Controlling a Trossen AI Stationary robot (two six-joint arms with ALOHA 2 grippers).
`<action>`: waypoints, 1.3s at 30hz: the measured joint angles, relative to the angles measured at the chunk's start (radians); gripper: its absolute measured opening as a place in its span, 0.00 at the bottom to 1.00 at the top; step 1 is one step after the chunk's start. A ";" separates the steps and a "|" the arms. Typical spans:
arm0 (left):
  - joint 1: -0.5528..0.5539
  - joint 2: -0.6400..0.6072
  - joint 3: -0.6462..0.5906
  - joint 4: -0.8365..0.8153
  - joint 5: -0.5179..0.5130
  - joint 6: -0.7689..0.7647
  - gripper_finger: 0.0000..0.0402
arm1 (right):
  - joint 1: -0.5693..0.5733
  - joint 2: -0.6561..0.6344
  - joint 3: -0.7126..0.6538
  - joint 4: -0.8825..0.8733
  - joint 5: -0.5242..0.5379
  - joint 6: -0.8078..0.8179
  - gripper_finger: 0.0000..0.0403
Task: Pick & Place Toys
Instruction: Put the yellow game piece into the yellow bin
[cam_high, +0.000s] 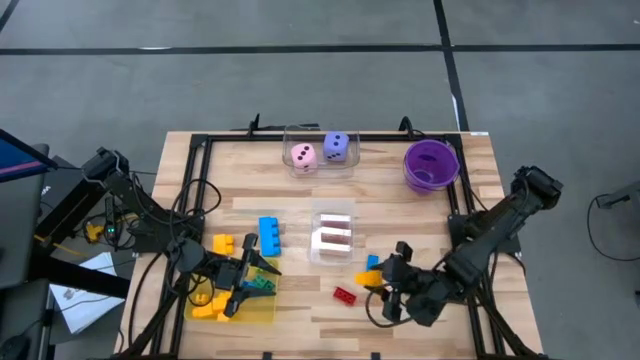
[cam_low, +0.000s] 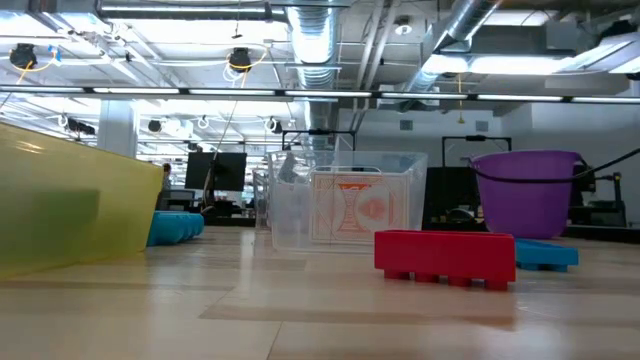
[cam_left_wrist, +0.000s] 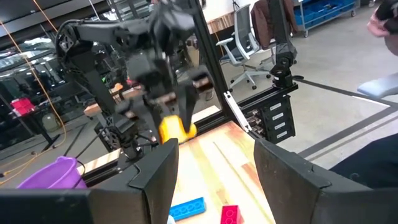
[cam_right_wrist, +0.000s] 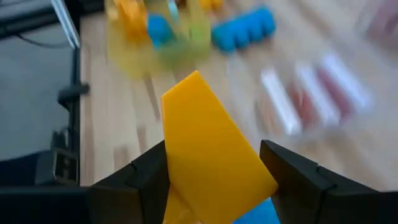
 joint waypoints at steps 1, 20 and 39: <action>0.002 0.000 0.000 0.000 0.000 0.000 0.51 | -0.001 0.000 0.020 0.003 0.025 -0.038 0.53; 0.063 0.142 0.001 0.038 -0.157 0.215 0.54 | -0.168 0.000 0.091 0.251 0.173 -0.658 0.53; 0.222 0.255 0.000 0.412 -0.200 -0.145 0.83 | -0.179 0.254 0.091 0.727 0.531 -1.281 0.53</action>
